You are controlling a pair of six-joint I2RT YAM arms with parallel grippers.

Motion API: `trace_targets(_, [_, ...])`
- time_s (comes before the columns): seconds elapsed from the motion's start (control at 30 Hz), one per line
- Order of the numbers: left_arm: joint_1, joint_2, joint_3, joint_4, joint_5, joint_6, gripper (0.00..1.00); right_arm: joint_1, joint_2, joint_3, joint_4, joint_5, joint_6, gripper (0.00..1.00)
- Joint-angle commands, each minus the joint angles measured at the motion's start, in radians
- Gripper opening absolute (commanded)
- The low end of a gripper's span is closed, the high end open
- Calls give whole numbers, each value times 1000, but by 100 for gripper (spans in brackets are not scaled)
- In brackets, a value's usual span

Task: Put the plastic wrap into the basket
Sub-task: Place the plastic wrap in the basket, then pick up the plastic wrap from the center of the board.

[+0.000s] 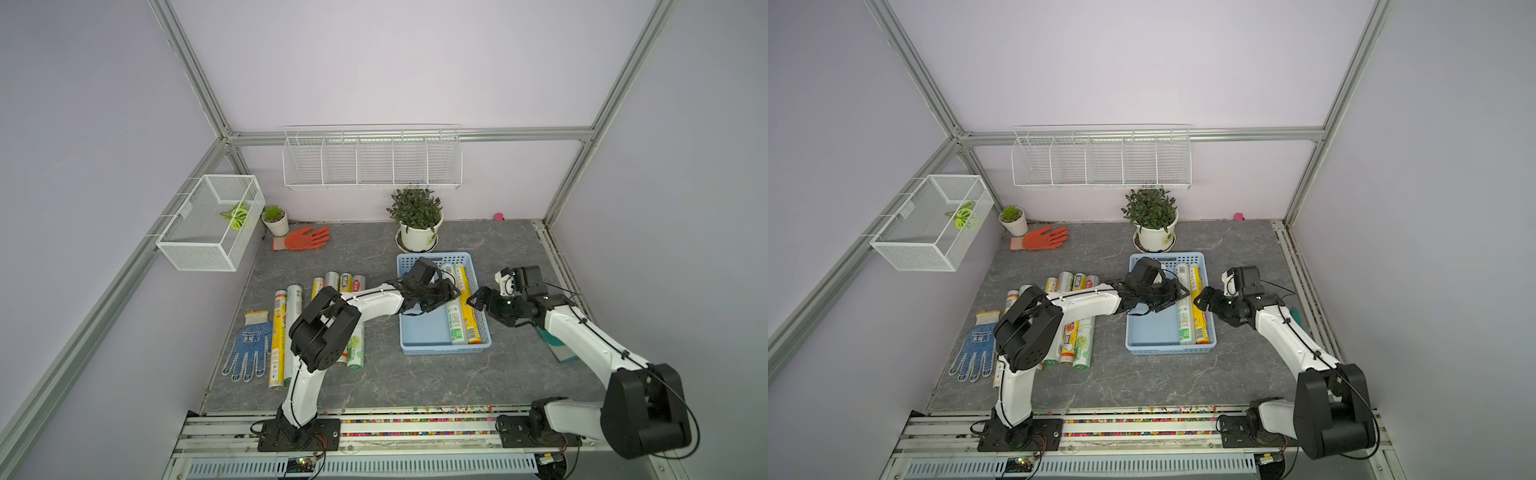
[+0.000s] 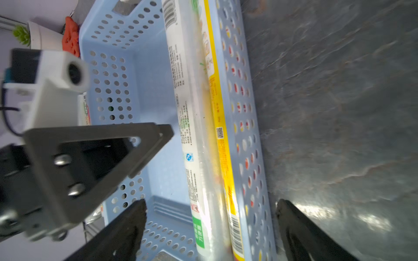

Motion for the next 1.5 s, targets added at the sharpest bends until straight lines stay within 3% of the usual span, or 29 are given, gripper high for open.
trace_targets(0.0, [-4, -112, 0, -82, -51, 117, 78, -1, -107, 22, -53, 97, -17, 97])
trace_targets(0.17, [-4, -314, -124, -119, -207, 209, 78, 28, -161, 5, 70, -71, 48, 93])
trace_targets(0.37, [24, -571, -323, -293, -520, 293, 70, 277, -51, 147, 8, 95, 0, 92])
trace_targets(0.6, [163, -854, -587, -372, -590, 322, 66, 623, 173, 334, -39, 450, -64, 92])
trace_targets(0.77, [289, -982, -721, -330, -466, 369, 64, 728, 309, 421, -1, 501, -38, 92])
trace_targets(0.93, [348, -941, -721, -339, -376, 416, 64, 735, 402, 423, 127, 361, 39, 91])
trace_targets(1.07, [359, -849, -670, -395, -405, 414, 61, 735, 474, 446, 182, 277, 79, 91])
trace_targets(1.47, [372, -648, -566, -412, -385, 413, 57, 735, 531, 461, 244, 247, 132, 90])
